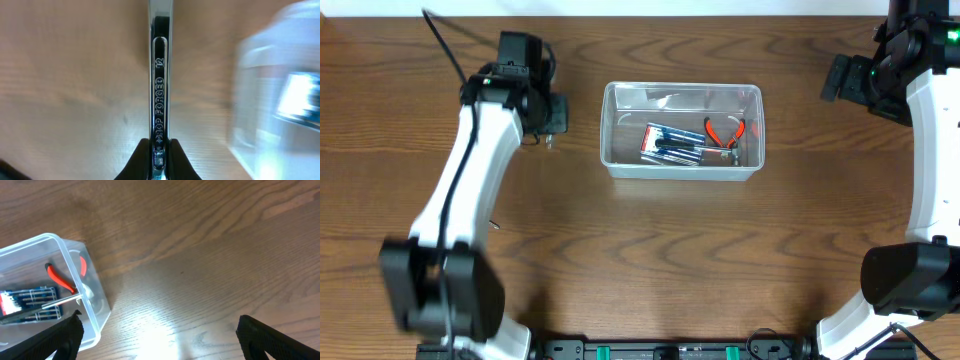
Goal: Pack container
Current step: 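Carry the wrench with the left gripper into the container, then release the wrench and withdraw the left gripper to the left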
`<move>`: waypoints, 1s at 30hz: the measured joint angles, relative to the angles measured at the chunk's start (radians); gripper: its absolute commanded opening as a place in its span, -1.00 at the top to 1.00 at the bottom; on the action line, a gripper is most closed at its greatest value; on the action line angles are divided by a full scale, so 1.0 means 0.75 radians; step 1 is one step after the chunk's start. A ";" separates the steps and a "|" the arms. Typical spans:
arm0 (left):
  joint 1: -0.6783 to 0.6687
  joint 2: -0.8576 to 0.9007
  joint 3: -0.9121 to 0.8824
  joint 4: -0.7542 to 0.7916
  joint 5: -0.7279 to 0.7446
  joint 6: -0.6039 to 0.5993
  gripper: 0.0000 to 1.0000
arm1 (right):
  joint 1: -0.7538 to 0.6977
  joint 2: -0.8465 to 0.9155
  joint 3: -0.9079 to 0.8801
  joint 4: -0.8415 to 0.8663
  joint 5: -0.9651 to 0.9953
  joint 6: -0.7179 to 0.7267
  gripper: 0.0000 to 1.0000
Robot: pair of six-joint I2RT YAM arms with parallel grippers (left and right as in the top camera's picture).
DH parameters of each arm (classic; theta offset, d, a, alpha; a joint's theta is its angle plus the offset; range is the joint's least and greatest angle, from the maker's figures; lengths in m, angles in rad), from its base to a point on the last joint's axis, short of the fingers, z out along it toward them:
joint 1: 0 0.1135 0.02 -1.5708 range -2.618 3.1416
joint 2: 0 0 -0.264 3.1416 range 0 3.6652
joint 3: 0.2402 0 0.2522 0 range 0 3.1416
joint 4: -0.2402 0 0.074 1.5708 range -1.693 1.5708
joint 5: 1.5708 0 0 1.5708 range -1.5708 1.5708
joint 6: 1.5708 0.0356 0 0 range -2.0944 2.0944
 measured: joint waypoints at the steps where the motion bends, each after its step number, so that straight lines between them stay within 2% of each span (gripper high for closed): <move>1: -0.026 -0.047 0.006 0.013 0.011 0.062 0.89 | 0.000 0.000 0.000 0.000 0.000 0.001 -0.98; 6: -0.192 -0.176 0.032 0.075 0.167 0.438 0.89 | 0.000 0.000 0.000 0.000 0.000 0.001 -0.99; 8: -0.261 -0.162 0.032 0.090 0.259 0.599 0.89 | 0.000 0.000 0.000 -0.001 0.000 0.000 -0.98; 12: -0.365 -0.069 0.032 0.166 0.368 0.810 0.89 | 0.000 0.000 0.000 -0.004 0.000 0.000 -0.99; 19: -0.423 0.185 0.031 0.216 0.423 1.064 0.89 | 0.000 0.000 0.000 -0.005 0.001 0.000 -0.98; 24: -0.423 0.336 0.031 0.216 0.424 1.127 0.89 | 0.000 0.000 0.000 -0.005 0.001 0.001 -0.98; 25: -0.423 0.365 0.031 0.214 0.424 1.134 0.84 | 0.000 0.000 0.000 -0.005 0.001 0.000 -0.98; 26: -0.423 0.390 0.031 0.210 0.423 1.143 0.58 | 0.000 0.000 0.000 -0.005 0.001 0.000 -0.99; 29: -0.423 0.434 0.031 0.204 0.407 1.159 0.01 | 0.000 0.000 0.000 -0.005 0.001 0.001 -0.98; 30: -0.423 0.437 0.031 0.207 0.404 1.156 -0.04 | 0.000 0.000 0.000 -0.005 0.001 0.000 -0.98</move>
